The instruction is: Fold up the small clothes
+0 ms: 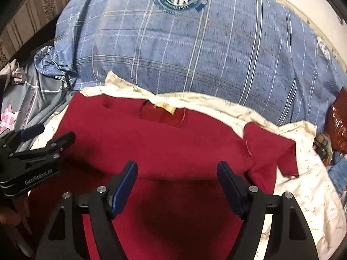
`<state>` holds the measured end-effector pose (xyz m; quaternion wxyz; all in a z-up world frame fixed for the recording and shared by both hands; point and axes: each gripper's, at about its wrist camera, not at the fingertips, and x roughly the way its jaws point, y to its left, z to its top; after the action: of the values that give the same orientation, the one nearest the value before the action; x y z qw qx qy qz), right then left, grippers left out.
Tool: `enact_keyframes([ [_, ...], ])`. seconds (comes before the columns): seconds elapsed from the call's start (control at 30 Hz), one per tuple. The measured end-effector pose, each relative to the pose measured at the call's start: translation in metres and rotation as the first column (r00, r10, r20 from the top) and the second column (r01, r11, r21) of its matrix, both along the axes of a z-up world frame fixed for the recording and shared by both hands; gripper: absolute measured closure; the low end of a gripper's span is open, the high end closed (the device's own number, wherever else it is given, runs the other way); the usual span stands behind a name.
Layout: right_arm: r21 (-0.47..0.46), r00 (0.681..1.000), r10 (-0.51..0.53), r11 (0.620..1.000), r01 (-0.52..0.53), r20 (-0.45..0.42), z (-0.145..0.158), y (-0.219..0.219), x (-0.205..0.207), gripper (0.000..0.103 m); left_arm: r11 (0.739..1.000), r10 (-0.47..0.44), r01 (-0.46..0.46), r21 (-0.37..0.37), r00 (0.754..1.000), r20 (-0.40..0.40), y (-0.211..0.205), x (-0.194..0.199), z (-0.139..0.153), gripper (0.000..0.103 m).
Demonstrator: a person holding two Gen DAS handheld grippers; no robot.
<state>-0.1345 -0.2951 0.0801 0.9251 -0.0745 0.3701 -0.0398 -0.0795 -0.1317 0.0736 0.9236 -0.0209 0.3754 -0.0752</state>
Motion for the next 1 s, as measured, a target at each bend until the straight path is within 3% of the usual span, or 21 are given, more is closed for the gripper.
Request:
enact_keyframes([
  [0.13,0.051,1.0,-0.019,0.999,0.02,-0.011,-0.006,-0.028,0.004,0.026,1.0,-0.011,0.011,0.029,1.0,-0.018,-0.006,0.004,-0.005,0.017],
  [0.23,0.164,0.998,-0.062,0.984,0.065,-0.021,-0.003,-0.078,0.011,0.026,1.0,-0.019,0.019,-0.004,0.999,-0.036,-0.005,0.005,-0.006,0.017],
  [0.33,0.34,0.986,-0.163,0.926,0.163,-0.031,0.002,-0.154,0.018,0.026,1.0,-0.023,0.023,-0.009,1.0,-0.021,-0.004,0.005,-0.002,0.017],
  [0.43,0.514,0.955,-0.291,0.811,0.278,-0.057,-0.001,-0.236,0.027,0.025,1.0,-0.018,0.018,-0.008,1.0,-0.01,-0.003,0.009,0.001,0.017],
  [0.5,0.586,0.945,-0.313,0.75,0.307,-0.095,-0.009,-0.267,0.038,0.025,1.0,-0.013,0.013,-0.015,1.0,-0.016,-0.002,0.013,0.0,0.017],
  [0.57,0.624,0.946,-0.305,0.72,0.304,-0.11,-0.018,-0.284,0.053,0.03,1.0,-0.006,0.005,-0.017,1.0,-0.025,0.0,0.017,-0.002,0.017],
  [0.6,0.638,0.945,-0.305,0.707,0.305,-0.114,-0.024,-0.289,0.062,0.035,1.0,-0.003,0.003,-0.017,1.0,-0.029,0.0,0.019,-0.003,0.017],
  [0.63,0.662,0.947,-0.302,0.688,0.299,-0.114,-0.03,-0.294,0.071,0.057,1.0,-0.001,0.0,-0.016,0.999,-0.033,0.001,0.021,-0.004,0.017],
  [0.67,0.688,0.951,-0.29,0.668,0.284,-0.111,-0.035,-0.298,0.079,0.085,1.0,0.001,-0.002,-0.015,0.999,-0.036,0.002,0.022,-0.004,0.017],
  [0.7,0.694,0.95,-0.292,0.66,0.287,-0.115,-0.038,-0.301,0.085,0.096,1.0,0.003,-0.004,-0.015,0.999,-0.037,0.003,0.023,-0.004,0.017],
  [0.77,0.674,0.932,-0.349,0.667,0.317,-0.094,-0.032,-0.308,0.086,0.097,1.0,0.014,-0.015,-0.019,0.999,-0.036,0.006,0.024,-0.003,0.017],
  [0.83,0.664,0.919,-0.395,0.686,0.297,-0.003,-0.007,-0.313,0.072,0.097,0.999,0.025,-0.027,-0.037,0.999,-0.035,0.012,0.024,0.0,0.017],
  [0.93,0.572,0.895,-0.416,0.778,0.258,0.161,0.047,-0.306,0.044,0.097,0.997,0.047,-0.048,-0.054,0.999,-0.025,0.02,0.026,0.006,0.017],
  [1.0,0.522,0.902,-0.363,0.829,0.2,0.233,0.079,-0.289,0.033,0.097,0.996,0.059,-0.06,-0.072,0.998,-0.018,0.026,0.026,0.01,0.017],
])
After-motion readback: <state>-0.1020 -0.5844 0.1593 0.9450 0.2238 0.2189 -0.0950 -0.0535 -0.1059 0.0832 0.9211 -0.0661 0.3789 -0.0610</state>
